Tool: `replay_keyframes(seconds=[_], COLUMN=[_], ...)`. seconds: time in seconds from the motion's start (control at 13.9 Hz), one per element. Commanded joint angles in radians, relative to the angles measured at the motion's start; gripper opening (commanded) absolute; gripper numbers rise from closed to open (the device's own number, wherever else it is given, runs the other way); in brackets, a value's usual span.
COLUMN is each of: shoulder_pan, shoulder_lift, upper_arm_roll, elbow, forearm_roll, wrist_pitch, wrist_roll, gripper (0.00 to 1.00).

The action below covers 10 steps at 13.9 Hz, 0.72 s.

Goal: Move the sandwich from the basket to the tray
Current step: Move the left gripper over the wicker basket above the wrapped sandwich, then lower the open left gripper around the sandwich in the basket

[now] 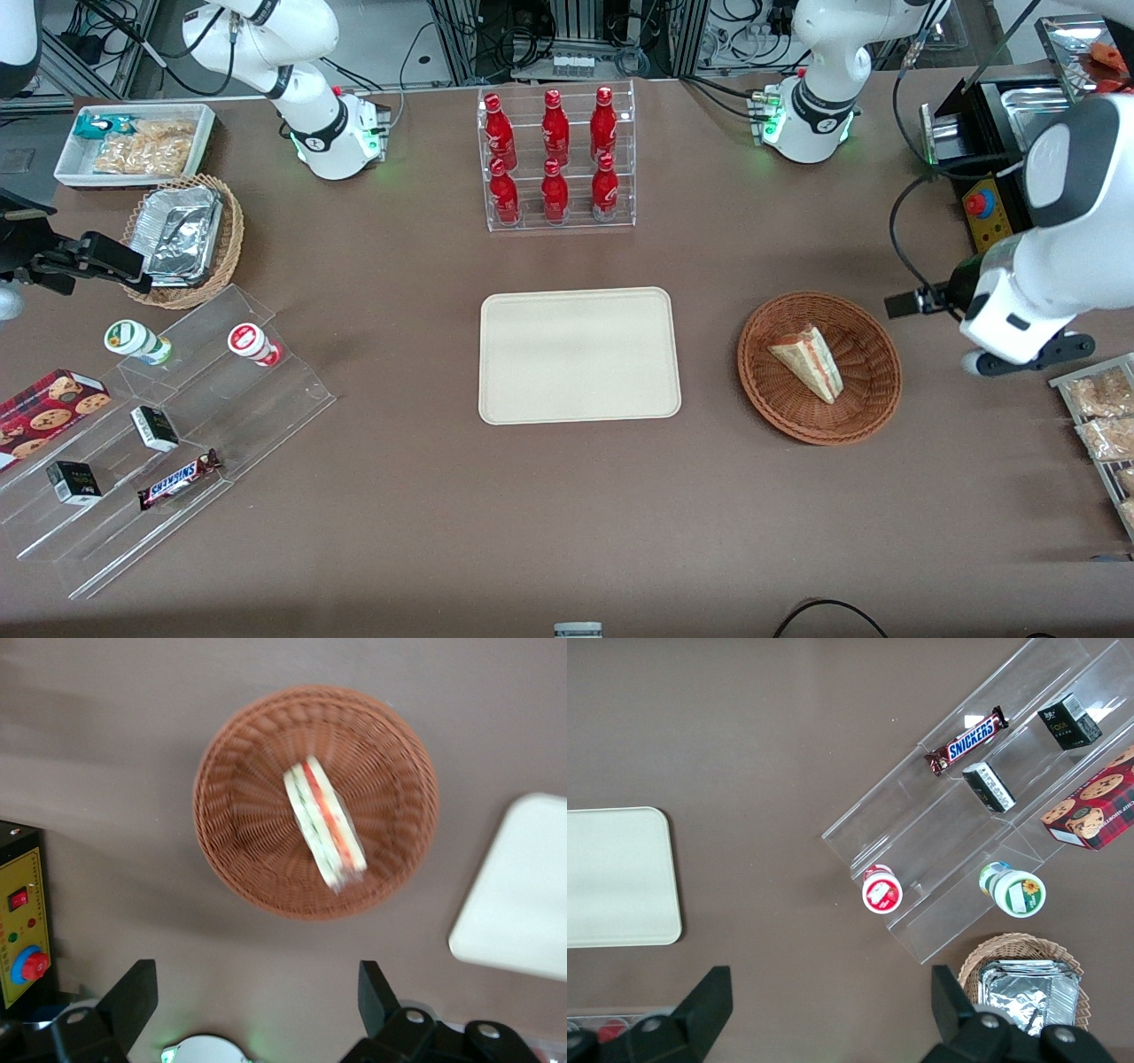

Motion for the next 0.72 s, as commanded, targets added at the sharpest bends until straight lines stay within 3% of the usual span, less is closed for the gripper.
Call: replay_keyframes(seconds=[0.0,0.29,0.65], shoulder_pan=[0.007,0.008,-0.013], shoulder_lift=[0.024,0.024,0.075], upper_arm_roll=[-0.009,-0.007,-0.013], elbow=[-0.058,-0.221,-0.258], forearm_roll=[0.040,0.034,0.014], wrist_pitch=[0.084,0.297,0.410], wrist_roll=[-0.071,-0.205,-0.428], gripper=[1.00,1.00,1.00])
